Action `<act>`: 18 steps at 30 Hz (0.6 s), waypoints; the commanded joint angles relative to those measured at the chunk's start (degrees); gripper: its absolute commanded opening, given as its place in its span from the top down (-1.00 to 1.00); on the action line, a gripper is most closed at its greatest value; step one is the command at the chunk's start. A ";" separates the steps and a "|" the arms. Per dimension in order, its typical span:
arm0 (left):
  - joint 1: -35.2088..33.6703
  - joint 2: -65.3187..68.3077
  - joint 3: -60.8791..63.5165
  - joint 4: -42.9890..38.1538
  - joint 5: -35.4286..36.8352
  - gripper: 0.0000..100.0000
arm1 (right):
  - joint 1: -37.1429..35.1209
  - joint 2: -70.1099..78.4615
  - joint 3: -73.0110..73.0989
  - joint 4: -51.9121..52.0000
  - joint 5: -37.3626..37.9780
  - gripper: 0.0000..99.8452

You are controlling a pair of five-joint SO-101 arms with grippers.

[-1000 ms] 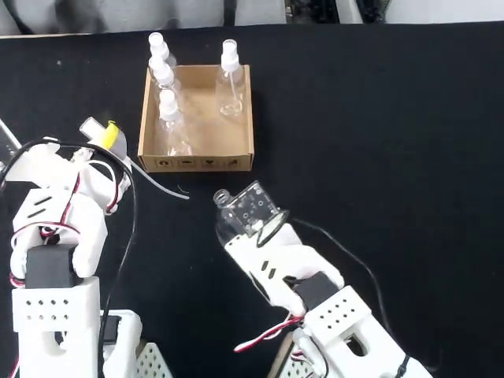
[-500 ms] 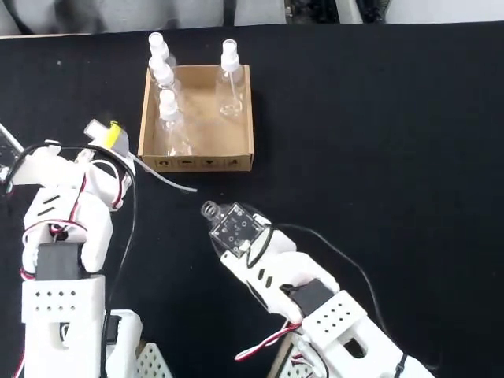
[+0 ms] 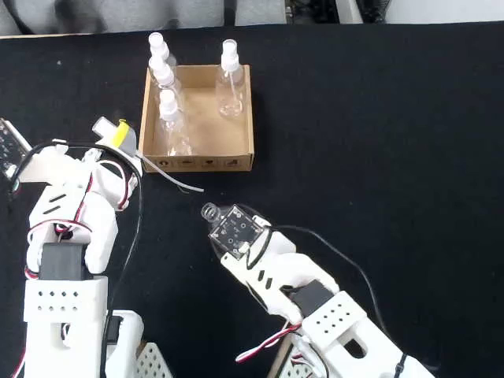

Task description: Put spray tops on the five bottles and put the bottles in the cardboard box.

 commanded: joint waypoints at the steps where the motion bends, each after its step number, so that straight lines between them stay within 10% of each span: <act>1: 0.40 -2.37 -3.03 -0.09 -0.09 0.94 | -0.44 -2.15 0.92 -4.84 0.53 0.84; 18: 0.92 -16.88 0.66 2.73 -3.25 0.94 | -0.35 -2.15 1.01 -6.51 0.53 0.84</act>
